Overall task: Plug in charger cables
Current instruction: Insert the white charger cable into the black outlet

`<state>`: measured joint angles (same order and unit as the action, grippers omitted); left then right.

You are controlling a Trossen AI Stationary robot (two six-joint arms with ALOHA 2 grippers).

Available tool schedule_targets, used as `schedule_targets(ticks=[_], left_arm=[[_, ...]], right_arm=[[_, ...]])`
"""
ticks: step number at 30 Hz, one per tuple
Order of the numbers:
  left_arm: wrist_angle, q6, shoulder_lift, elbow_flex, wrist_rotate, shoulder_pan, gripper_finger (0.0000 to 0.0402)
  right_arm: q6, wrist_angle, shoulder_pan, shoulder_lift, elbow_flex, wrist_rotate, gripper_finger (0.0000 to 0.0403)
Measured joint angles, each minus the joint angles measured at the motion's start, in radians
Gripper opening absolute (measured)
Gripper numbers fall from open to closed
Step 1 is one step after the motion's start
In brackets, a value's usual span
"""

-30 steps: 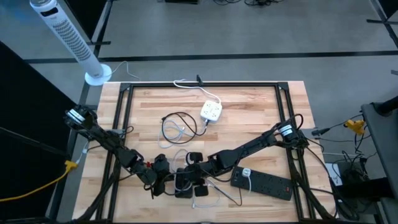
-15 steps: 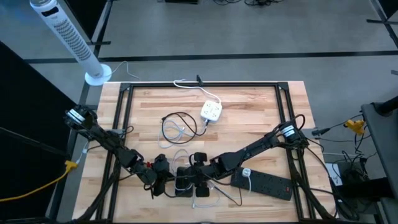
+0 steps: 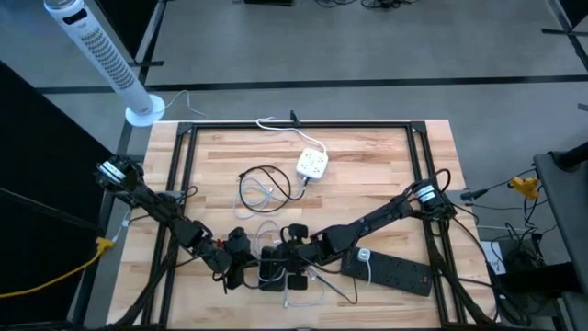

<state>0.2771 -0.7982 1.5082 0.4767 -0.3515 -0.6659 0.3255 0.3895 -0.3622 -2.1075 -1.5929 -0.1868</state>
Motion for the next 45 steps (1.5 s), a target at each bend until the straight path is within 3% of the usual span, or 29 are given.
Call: schedule_targets(ticks=[4,6,29,41,45], left_arm=[[0.000,0.000,0.000,0.000,-0.005,0.000,0.0039],[0.000,0.000,0.000,0.000,-0.006,0.000,0.0039],[0.018,0.001,0.000,-0.001,-0.025,-0.001,0.0039],[0.022,-0.017,0.000,-0.001,0.007,0.000,0.0039],[0.021,-0.026,-0.003,0.005,0.021,-0.004,0.0039]], right_arm=[[0.001,-0.002,0.000,0.000,0.000,0.000,0.0025],[-0.002,-0.004,0.000,0.000,0.000,0.000,0.0011],[-0.029,-0.094,0.002,-0.001,0.059,-0.027,0.0011],[-0.161,-0.094,0.002,0.002,0.062,-0.026,0.0011],[-0.189,-0.055,-0.003,0.009,0.057,-0.021,0.0048]])
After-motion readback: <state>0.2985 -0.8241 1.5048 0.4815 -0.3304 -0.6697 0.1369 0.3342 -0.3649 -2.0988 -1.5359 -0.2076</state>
